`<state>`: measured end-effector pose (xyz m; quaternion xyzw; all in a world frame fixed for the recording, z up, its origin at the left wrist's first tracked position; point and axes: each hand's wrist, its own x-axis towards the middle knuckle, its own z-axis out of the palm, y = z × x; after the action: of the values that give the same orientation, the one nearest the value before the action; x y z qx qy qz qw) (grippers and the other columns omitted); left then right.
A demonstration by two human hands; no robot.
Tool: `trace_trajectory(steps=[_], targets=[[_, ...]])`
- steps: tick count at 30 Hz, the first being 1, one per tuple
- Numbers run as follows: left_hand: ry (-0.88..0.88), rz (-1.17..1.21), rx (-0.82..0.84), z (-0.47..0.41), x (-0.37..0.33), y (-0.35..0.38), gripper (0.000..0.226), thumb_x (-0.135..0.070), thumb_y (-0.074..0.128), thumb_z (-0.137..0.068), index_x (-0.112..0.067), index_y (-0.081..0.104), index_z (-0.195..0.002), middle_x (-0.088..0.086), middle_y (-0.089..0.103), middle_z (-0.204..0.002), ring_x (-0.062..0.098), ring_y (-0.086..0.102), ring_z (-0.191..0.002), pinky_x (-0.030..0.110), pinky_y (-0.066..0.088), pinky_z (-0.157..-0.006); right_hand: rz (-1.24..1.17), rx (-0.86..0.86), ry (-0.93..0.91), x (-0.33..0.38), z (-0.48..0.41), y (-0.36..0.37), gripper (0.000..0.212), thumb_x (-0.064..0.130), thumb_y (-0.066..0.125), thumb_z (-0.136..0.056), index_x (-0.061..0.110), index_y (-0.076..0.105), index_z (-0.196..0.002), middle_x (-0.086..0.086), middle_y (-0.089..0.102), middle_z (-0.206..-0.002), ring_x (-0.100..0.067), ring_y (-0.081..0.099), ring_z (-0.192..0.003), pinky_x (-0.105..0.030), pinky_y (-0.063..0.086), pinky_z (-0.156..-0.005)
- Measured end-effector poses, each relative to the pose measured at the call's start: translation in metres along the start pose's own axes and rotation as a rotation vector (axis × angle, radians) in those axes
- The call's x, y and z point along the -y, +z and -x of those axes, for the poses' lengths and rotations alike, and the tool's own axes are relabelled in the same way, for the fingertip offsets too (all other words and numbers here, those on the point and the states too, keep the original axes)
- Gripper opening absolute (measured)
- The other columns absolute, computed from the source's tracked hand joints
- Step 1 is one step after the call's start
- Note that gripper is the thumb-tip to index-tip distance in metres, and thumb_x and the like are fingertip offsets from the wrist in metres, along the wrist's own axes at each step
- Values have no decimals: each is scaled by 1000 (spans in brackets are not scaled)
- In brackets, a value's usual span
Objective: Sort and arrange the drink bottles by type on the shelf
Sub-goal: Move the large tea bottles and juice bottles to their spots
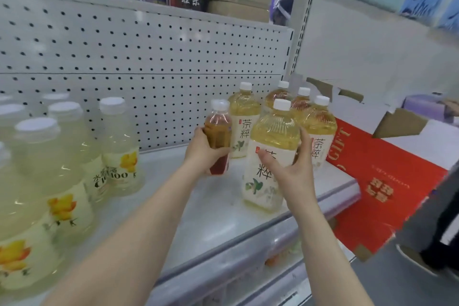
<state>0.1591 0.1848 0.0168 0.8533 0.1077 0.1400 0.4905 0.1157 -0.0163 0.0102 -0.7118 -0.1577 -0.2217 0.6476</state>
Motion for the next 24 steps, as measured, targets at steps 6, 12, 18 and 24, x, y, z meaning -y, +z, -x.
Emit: trace_trajectory(steps=[6, 12, 18, 24], targets=[[-6, -35, 45, -10, 8, -12, 80, -42, 87, -62, -19, 47, -127, -4, 63, -117, 17, 62, -103, 36, 54, -86, 4, 99, -52, -32, -33, 13, 91, 29, 88, -79, 45, 34, -149, 23, 43, -150, -2, 43, -140, -47, 41, -116], [-84, -1, -53, 14, 13, -26, 63, -33, 93, -62, -29, 54, -112, -11, 66, -101, 8, 62, -91, 27, 51, -75, 32, 282, -34, -46, -75, 16, 91, 31, 85, -82, 38, 28, -153, 19, 46, -146, 8, 46, -131, -33, 41, -113], [-114, 70, -242, 59, 5, -19, 75, -38, 93, -57, -26, 56, -121, -7, 67, -109, 16, 64, -103, 33, 52, -89, 11, 342, -1, -55, -91, 15, 84, 26, 83, -84, 39, 29, -147, 15, 43, -147, -4, 44, -132, -33, 36, -112], [-33, 319, -504, 131, -11, -16, 53, -27, 92, -65, -33, 59, -105, -16, 72, -95, 4, 67, -92, 21, 53, -77, 124, 298, 25, -44, -79, 13, 95, 15, 76, -90, 28, 15, -161, 3, 37, -159, -18, 33, -146, -44, 27, -122]])
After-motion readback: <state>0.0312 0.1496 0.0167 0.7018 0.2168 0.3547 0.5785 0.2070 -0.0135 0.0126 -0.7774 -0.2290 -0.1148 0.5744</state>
